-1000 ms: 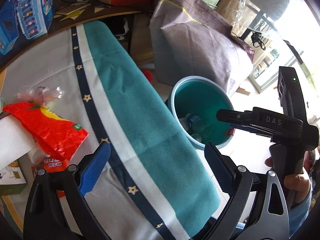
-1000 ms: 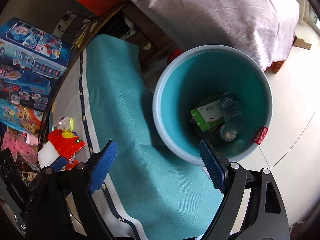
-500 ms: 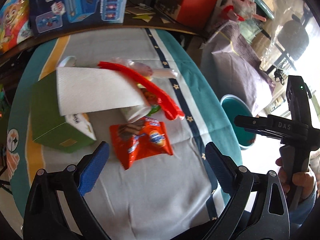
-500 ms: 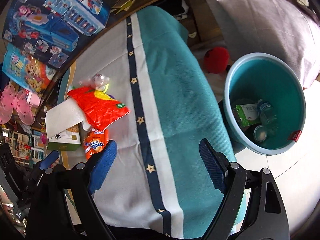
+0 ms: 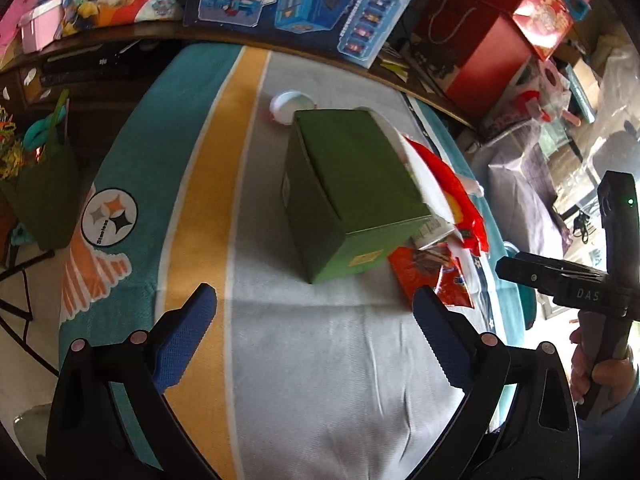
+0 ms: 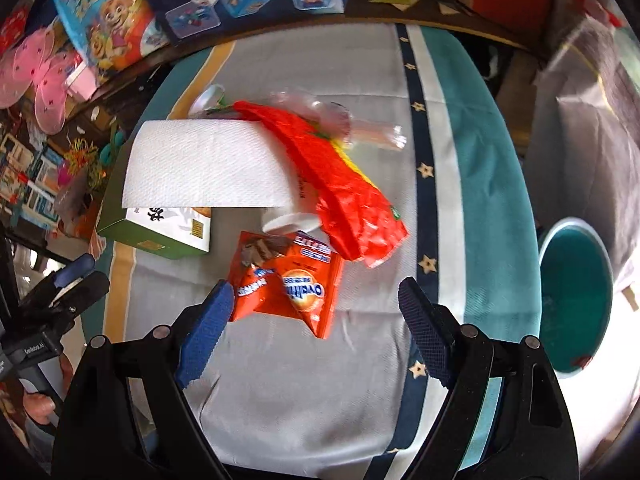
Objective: Collect trash
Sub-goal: 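Move both tools back toward the green box and tissue on the table, then grasp the green box with left tool while right tool grasps the tissue, then carry box and tissue over the teal bin and open both tools, then grasp the white Swisse jar with left tool while right tool grasps red snack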
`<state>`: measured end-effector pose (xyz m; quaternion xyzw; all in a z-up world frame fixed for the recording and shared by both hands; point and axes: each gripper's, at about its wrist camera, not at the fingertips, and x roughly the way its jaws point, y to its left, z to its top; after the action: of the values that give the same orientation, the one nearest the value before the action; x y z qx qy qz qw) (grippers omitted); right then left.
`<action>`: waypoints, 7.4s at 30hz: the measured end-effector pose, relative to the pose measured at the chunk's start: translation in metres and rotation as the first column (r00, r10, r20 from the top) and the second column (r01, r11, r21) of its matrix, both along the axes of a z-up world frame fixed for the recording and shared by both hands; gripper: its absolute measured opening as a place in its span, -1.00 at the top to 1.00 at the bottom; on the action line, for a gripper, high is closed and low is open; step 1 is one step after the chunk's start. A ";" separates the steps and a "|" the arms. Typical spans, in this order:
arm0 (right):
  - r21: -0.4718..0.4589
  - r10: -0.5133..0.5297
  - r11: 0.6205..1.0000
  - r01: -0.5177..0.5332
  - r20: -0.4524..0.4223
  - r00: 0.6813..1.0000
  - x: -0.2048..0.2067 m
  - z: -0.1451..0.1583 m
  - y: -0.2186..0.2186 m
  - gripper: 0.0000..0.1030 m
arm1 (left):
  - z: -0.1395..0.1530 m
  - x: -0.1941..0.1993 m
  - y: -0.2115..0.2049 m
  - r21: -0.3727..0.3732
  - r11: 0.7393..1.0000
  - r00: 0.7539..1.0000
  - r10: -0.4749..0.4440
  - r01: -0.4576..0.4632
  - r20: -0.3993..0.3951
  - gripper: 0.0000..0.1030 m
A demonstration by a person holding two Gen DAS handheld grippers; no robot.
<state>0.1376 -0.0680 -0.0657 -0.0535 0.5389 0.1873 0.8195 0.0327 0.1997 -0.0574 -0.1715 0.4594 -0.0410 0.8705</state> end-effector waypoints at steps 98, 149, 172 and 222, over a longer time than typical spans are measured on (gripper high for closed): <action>0.257 0.023 0.964 -0.072 0.191 0.981 0.052 0.078 0.002 0.96 | 0.026 0.053 -0.027 0.037 0.998 0.993 0.041 -0.045 0.107 -0.18; 0.345 -0.624 0.713 0.610 -0.082 0.777 -0.022 -0.049 -0.423 0.96 | -0.019 0.137 -0.478 0.194 0.701 0.724 -0.682 0.687 -0.099 -0.31; 0.321 -0.619 0.716 0.619 -0.116 0.777 -0.011 -0.058 -0.414 -0.27 | -0.029 0.136 -0.463 0.164 0.741 0.759 -0.635 0.651 -0.146 -0.82; 0.201 -0.353 0.900 0.387 -0.186 0.917 0.042 -0.026 -0.166 -0.55 | -0.004 0.094 -0.106 0.064 0.990 0.992 -0.122 0.124 -0.041 -0.91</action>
<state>0.1798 -0.2342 -0.0920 0.1606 0.5714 0.0936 0.7993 0.1264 0.0937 -0.0617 -0.1144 0.4864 -0.0761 0.8629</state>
